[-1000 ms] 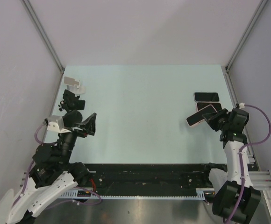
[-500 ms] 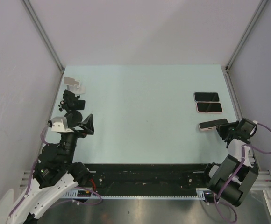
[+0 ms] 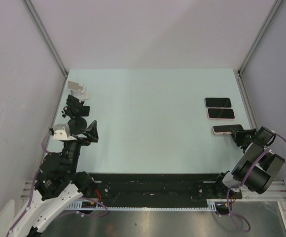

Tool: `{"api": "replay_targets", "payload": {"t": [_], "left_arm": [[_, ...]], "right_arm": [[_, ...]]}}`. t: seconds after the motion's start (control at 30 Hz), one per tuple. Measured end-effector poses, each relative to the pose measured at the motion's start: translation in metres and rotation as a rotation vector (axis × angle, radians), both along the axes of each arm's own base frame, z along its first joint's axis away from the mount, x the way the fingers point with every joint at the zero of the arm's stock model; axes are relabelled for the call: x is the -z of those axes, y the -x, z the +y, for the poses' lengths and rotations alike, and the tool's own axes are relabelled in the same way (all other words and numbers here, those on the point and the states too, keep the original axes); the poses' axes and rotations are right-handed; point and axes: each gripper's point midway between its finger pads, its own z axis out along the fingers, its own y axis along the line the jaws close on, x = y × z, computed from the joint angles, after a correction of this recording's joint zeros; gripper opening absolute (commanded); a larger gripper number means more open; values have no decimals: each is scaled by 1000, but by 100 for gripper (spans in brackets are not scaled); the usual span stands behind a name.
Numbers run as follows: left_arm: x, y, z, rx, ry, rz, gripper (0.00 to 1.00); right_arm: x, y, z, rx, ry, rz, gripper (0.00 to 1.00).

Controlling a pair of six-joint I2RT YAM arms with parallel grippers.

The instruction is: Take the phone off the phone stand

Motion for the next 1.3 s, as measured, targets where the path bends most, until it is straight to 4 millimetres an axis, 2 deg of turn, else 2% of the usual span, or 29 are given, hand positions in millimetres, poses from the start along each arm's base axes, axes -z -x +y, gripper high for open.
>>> {"api": "replay_targets", "payload": {"t": [0.07, 0.13, 0.17, 0.3, 0.37, 0.73, 0.97, 1.1, 1.3], "left_arm": [[0, 0, 1, -3, 0, 0, 100], [0, 0, 1, -4, 0, 0, 100], [0, 0, 1, -5, -1, 1, 100], [2, -1, 1, -8, -3, 3, 100], [3, -1, 1, -9, -6, 5, 100], [4, -2, 1, -9, -8, 5, 100], [4, -2, 0, -2, -9, 4, 100], [4, -2, 0, 0, -6, 5, 100], [3, -2, -1, 6, -8, 3, 100]], "right_arm": [[3, -2, 0, -1, -30, -8, 0], [5, -4, 0, 0, -42, -17, 9], [5, -5, -1, -1, -41, -21, 18], [5, -5, -2, 2, -34, -23, 34], [7, -4, -2, 1, -26, -14, 38], [25, 13, 3, -11, -12, 85, 48], [14, 23, 5, -24, 42, 99, 61], [9, 23, 4, -31, 68, 90, 62], [20, 19, 10, -57, 38, 104, 62]]}}
